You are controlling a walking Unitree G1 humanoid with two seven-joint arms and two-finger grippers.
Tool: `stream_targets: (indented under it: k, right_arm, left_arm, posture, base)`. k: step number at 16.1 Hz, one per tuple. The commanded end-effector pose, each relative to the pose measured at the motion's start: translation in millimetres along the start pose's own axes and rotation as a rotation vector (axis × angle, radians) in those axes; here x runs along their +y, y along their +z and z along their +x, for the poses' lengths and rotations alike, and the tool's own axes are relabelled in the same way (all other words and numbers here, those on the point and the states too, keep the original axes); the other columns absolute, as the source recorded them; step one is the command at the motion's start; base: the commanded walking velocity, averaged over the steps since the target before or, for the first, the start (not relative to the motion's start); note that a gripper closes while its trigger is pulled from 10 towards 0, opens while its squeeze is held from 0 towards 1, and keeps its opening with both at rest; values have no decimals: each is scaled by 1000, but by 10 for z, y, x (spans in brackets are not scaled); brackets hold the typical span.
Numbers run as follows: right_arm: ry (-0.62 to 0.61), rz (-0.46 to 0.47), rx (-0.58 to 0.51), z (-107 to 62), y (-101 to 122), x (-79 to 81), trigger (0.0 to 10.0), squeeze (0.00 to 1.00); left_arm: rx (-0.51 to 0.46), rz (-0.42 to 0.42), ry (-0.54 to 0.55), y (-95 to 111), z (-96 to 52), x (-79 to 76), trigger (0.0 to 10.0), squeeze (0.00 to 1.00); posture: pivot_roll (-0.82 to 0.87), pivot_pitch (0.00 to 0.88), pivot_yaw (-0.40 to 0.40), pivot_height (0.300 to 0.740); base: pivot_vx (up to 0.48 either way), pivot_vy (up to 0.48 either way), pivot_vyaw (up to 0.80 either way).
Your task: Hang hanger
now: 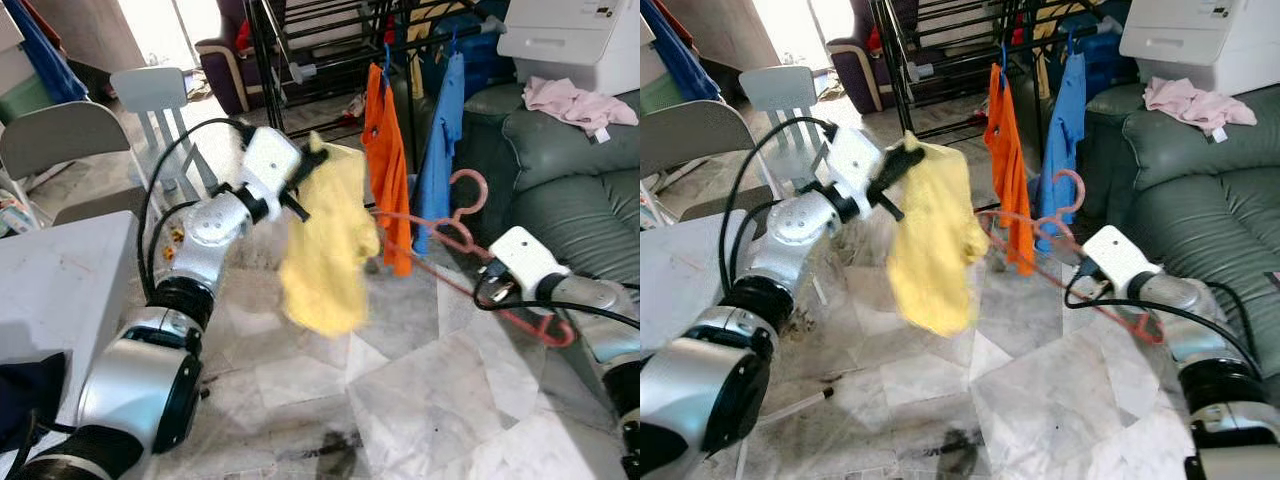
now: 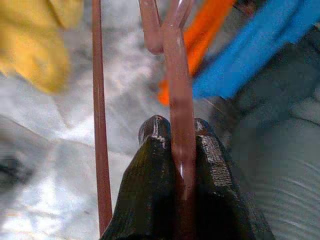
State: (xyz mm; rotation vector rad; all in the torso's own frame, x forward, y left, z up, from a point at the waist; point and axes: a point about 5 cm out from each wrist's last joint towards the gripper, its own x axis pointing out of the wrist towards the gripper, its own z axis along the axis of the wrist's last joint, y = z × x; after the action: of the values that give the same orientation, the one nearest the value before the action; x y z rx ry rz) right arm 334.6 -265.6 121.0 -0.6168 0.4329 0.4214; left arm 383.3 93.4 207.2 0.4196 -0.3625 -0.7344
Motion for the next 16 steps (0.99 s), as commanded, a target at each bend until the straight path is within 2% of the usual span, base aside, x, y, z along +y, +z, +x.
stream_targets:
  k: [1,2,5,7,8,10,12,13,16]
  right_arm:
    - [57,-20,-79,-13,135,22,10000,0]
    - [72,-35,-89,-37,144,18,10000,0]
    - [64,-85,-196,-246,290,-233,10000,0]
    - [114,-98,-233,-325,336,-264,10000,0]
    - [174,-122,-238,-404,363,-275,10000,0]
    - [357,-155,-219,-563,348,-205,10000,0]
    - [414,-170,-201,-614,320,-183,10000,0]
    - [440,-205,-154,-653,263,-201,10000,0]
    - [434,-223,-108,-674,208,-240,10000,0]
  left_arm:
    - [2,138,-67,-11,-50,-58,10000,0]
    - [20,168,-108,-55,-74,-104,10000,0]
    - [91,216,-243,-234,-209,-235,10000,0]
    - [127,234,-250,-291,-236,-246,10000,0]
    - [176,249,-247,-360,-275,-233,10000,0]
    - [208,228,-226,-414,-328,-187,10000,0]
    - [209,231,-226,-415,-341,-169,10000,0]
    - [218,260,-229,-420,-359,-143,10000,0]
    - [219,278,-214,-395,-373,-63,10000,0]
  posture:
    - [-166,0,161,740]
    - [-167,0,162,740]
    - [-176,0,169,740]
    - [-175,0,168,740]
    - [-176,0,168,740]
    - [-180,0,167,740]
    - [-178,0,165,740]
    - [-177,0,163,740]
    - [-178,0,162,740]
  base:
    - [0,0,0]
    - [0,0,0]
    - [0,0,0]
    - [0,0,0]
    - [0,0,0]
    - [0,0,0]
    - [0,0,0]
    - [0,0,0]
    - [0,0,0]
